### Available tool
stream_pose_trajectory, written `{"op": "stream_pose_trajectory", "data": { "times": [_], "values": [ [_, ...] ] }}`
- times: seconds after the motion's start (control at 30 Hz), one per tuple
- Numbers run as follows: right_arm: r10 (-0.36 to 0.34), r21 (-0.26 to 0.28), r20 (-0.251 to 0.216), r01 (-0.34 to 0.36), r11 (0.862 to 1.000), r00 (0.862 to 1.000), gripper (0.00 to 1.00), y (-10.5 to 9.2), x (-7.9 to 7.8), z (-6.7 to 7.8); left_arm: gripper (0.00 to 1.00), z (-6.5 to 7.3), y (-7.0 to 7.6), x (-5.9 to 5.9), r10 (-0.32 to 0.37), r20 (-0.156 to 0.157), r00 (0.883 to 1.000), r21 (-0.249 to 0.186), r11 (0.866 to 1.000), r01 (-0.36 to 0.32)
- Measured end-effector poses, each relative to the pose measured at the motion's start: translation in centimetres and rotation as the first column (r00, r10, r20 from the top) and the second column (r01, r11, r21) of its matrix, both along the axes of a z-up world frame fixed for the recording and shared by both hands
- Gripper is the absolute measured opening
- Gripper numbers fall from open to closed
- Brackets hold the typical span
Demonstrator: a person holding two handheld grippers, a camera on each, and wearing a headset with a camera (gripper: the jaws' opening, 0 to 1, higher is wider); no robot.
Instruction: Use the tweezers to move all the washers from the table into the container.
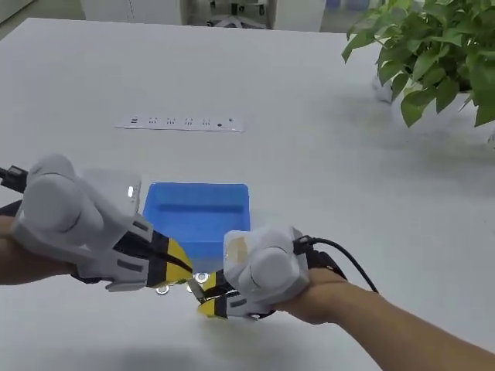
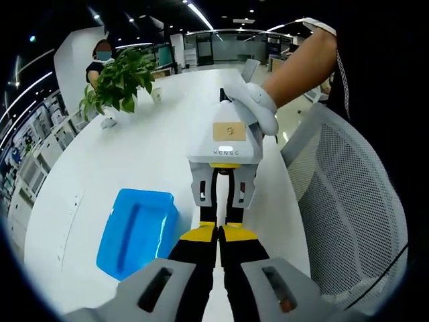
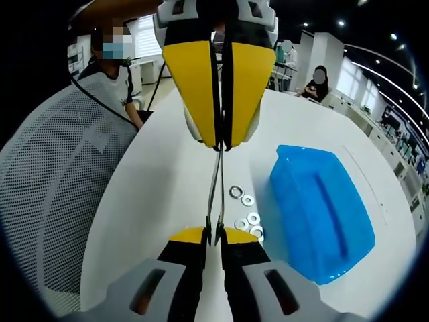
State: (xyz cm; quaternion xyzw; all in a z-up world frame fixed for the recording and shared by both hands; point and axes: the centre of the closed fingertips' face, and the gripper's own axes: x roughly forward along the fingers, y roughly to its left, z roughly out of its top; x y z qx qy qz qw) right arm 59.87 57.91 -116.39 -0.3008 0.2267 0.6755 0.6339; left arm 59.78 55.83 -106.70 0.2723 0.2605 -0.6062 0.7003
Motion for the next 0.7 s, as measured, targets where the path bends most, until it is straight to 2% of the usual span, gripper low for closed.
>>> {"op": "stream_pose_trajectory", "data": {
  "times": [0.23,0.33,0.47,0.6,0.7],
  "values": [
    [0.01,-0.01,-0.006,-0.01,1.0,1.0,0.1,-0.2,-0.5,-0.5,0.06,-0.5,-0.9,-0.5,-0.023,-0.02,1.0,-0.026,0.999,0.022],
    [0.009,-0.008,-0.006,-0.009,1.0,1.0,0.1,-0.2,-0.4,-0.5,0.06,-0.6,-1.1,-0.3,-0.021,-0.017,1.0,-0.037,0.999,0.021],
    [0.013,-0.008,-0.005,-0.013,1.0,1.0,0.09,-0.1,-0.5,-0.5,0.06,-1.7,-1.0,-0.4,-0.037,-0.018,0.999,0.001,0.999,0.037],
    [0.013,-0.008,-0.002,-0.013,1.0,1.0,0.1,-0.1,-0.5,-0.5,0.06,-1.7,-1.2,-0.5,-0.032,-0.023,0.999,-0.015,0.999,0.032],
    [0.012,-0.008,0.002,-0.012,1.0,1.0,0.1,-0.2,-0.5,-0.4,0.06,-1.7,-1.1,-0.5,-0.038,-0.017,0.999,-0.004,0.999,0.038]
  ]
}}
